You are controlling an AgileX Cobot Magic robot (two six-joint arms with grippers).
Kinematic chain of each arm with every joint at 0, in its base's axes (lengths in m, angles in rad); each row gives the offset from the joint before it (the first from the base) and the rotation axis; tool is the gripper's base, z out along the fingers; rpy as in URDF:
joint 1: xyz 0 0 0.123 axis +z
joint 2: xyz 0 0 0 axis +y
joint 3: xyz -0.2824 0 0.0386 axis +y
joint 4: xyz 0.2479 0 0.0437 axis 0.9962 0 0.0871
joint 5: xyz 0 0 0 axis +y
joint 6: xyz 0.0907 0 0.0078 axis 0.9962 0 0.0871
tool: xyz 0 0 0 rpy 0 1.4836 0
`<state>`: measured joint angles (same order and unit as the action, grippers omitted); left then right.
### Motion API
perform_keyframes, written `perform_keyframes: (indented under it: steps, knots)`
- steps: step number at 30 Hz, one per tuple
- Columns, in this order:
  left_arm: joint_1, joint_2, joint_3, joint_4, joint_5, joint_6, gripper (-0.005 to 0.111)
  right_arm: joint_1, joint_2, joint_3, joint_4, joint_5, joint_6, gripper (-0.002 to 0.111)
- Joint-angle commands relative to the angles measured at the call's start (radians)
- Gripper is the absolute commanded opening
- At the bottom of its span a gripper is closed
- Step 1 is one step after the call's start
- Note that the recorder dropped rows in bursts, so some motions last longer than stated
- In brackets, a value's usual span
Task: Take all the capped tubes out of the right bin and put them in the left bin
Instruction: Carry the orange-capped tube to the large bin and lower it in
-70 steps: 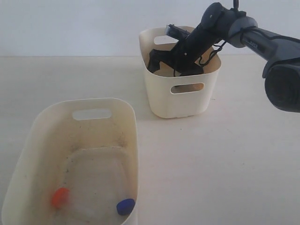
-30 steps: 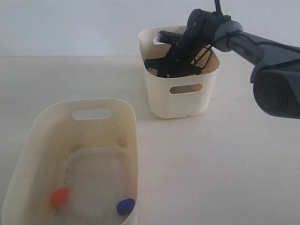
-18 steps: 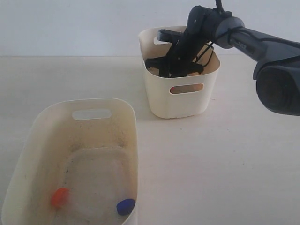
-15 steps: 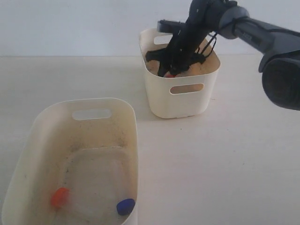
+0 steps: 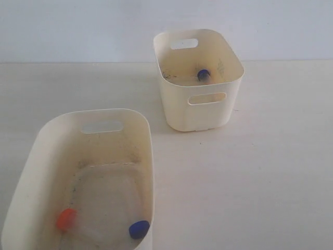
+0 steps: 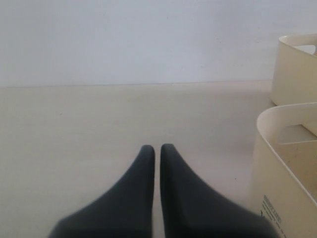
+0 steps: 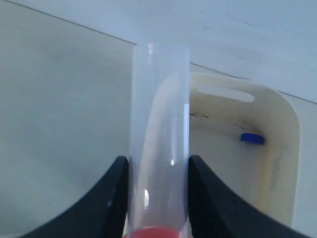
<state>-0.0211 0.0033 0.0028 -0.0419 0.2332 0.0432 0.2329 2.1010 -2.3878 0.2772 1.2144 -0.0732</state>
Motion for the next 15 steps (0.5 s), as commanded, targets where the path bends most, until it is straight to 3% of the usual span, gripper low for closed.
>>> perform_keyframes:
  steps: [1,5,7,9,10,12,15]
  knots:
    - [0.001,-0.003,-0.003,0.002,-0.002,-0.008,0.004,-0.002,-0.128,0.165,0.044,0.007,-0.022,0.001]
    - [0.001,-0.003,-0.003,0.002,-0.002,-0.008,0.004,0.0,-0.341,0.645,0.095,0.007,-0.066,0.001]
    - [0.001,-0.003,-0.003,0.002,-0.002,-0.008,0.004,0.0,-0.392,0.779,0.209,0.007,-0.128,0.001]
    - [0.001,-0.003,-0.003,0.002,-0.002,-0.008,0.004,0.0,-0.442,0.919,0.432,0.007,-0.264,0.001]
    - [0.001,-0.003,-0.003,0.002,-0.002,-0.008,0.004,0.015,-0.473,1.01,0.605,0.007,-0.423,0.001]
    - [0.001,-0.003,-0.003,0.002,-0.002,-0.008,0.004,0.064,-0.503,1.09,0.817,0.007,-0.573,0.001]
    - [0.001,-0.003,-0.003,0.002,-0.002,-0.008,0.004,0.169,-0.51,1.096,0.841,0.007,-0.61,0.001]
